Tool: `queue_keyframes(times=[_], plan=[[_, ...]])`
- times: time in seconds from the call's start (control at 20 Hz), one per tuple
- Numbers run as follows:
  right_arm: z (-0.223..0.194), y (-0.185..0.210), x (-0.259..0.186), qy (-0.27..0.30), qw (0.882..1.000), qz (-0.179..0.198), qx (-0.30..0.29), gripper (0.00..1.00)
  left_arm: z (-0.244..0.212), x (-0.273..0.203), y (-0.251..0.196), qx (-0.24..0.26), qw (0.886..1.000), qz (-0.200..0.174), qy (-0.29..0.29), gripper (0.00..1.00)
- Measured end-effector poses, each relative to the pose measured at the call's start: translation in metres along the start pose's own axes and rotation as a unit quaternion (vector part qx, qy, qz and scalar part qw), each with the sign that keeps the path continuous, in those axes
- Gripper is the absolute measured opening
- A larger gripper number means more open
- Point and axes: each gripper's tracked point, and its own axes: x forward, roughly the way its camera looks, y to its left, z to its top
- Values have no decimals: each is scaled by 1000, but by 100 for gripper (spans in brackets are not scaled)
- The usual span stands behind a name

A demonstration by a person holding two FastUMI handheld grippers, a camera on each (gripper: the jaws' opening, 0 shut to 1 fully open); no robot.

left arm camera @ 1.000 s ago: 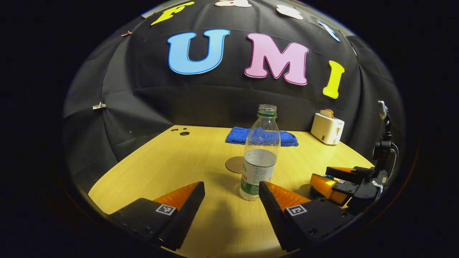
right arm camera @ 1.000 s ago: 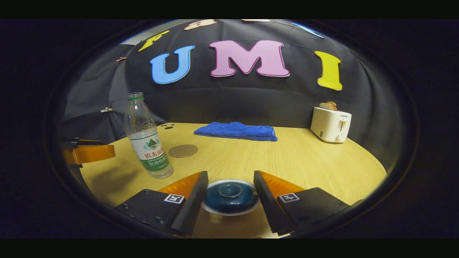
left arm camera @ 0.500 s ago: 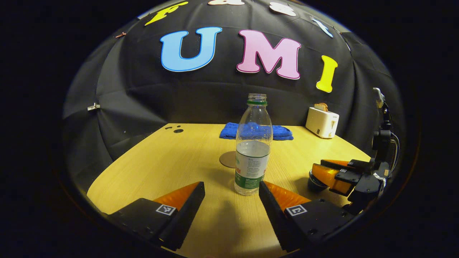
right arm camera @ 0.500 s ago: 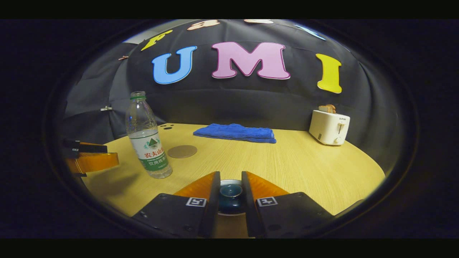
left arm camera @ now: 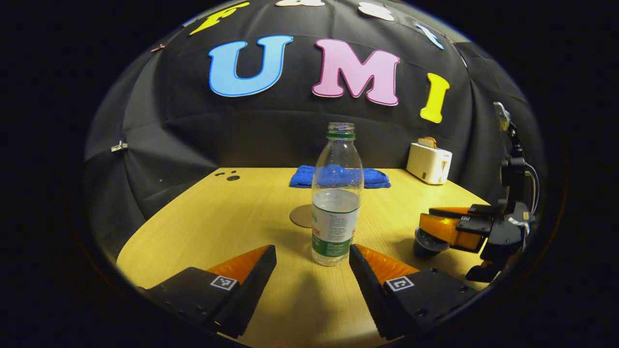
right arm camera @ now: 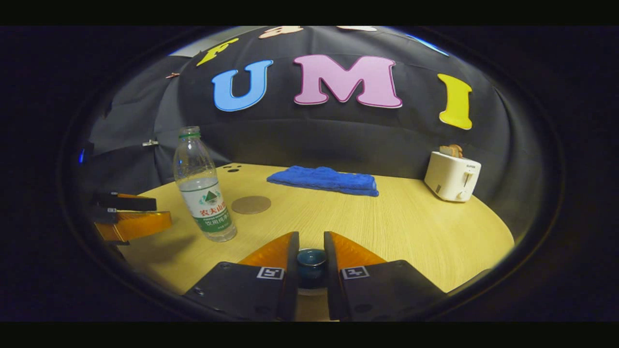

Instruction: Open the teacup lid with one hand, grasp the water bottle and pour water into the teacup with the other hand; after pouring, place the water bottle on the coaster and then close the teacup lid.

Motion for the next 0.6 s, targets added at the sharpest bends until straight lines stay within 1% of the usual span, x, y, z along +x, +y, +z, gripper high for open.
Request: queue_keyframes(times=[0.15,0.2,0.25,0.3,0.35,0.4,0.45,0.5,0.55,0.6], plan=[[17,-5,-2,-4,1000,2,6,28,3,13,-14,11,1000,-28,-5,96],[22,-8,-4,-5,1000,0,8,28,2,19,-17,14,999,-32,-4,96],[27,-11,-6,-7,1000,-1,10,28,1,27,-19,16,999,-32,-6,96],[31,-16,-9,-8,1000,-3,13,33,2,36,-19,14,999,-29,-7,95],[33,-21,-11,-8,1000,-7,15,33,3,45,-19,9,1000,-25,-10,96],[35,-25,-15,-7,1000,-10,16,28,3,53,-22,3,1000,-28,-13,95],[36,-30,-18,-5,1000,-14,15,33,7,60,-24,0,999,-28,-19,96],[37,-34,-20,-4,1000,-17,14,23,11,68,-22,-1,999,-24,-25,95],[35,-39,-24,-1,1000,-21,13,28,14,75,-21,-1,999,-23,-30,96],[33,-42,-27,2,1000,-24,13,28,16,83,-19,-2,999,-23,-34,96]])
